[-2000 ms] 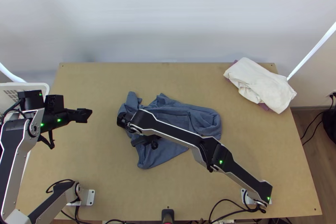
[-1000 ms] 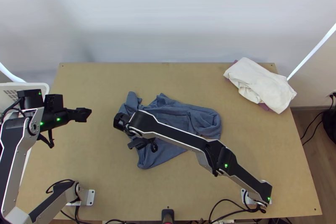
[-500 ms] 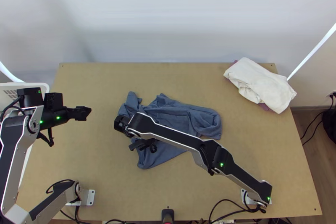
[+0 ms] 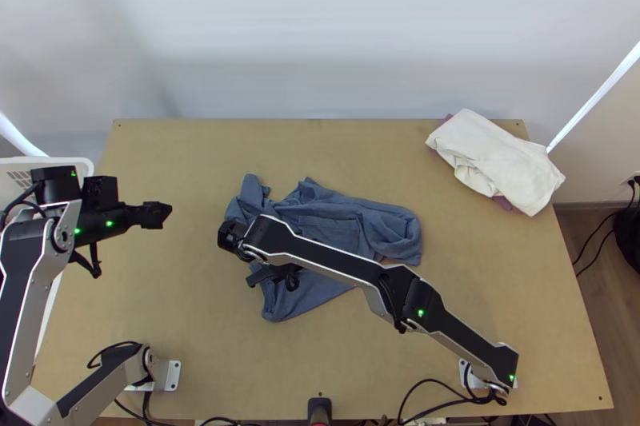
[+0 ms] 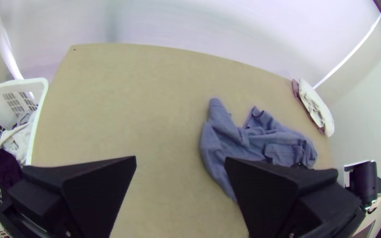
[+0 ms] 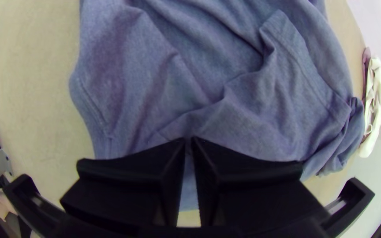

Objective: Fold the t-shirt

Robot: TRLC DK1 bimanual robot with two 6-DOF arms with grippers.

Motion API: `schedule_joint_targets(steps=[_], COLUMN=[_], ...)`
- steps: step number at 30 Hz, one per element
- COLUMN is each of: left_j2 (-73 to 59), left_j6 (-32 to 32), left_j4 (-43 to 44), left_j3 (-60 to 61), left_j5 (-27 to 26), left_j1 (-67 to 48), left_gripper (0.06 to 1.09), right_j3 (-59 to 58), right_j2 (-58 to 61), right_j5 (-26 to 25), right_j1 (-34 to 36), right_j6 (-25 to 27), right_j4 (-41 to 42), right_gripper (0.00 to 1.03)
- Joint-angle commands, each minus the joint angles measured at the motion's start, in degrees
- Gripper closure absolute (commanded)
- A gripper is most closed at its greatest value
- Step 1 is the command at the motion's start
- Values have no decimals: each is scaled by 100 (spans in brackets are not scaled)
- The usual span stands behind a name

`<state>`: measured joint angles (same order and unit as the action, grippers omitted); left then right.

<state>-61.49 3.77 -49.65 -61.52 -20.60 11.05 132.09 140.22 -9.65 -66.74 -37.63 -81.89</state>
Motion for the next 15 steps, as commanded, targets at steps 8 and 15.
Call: schedule_joint_targets(steps=[8,15], left_j2=[-38,-179], left_j6=[185,159], left_j4=[-36,34], left_j3=[-150,-141], left_j5=[-93,-93], left_j1=[143,-191], left_gripper=[11,11], right_j3=[-149,-228], right_j2=[-197,-1094], right_j5=[-107,-362], right_j1=[-6,284], right_j6=[71,133], right_j4=[-20,68], right_gripper=[99,99])
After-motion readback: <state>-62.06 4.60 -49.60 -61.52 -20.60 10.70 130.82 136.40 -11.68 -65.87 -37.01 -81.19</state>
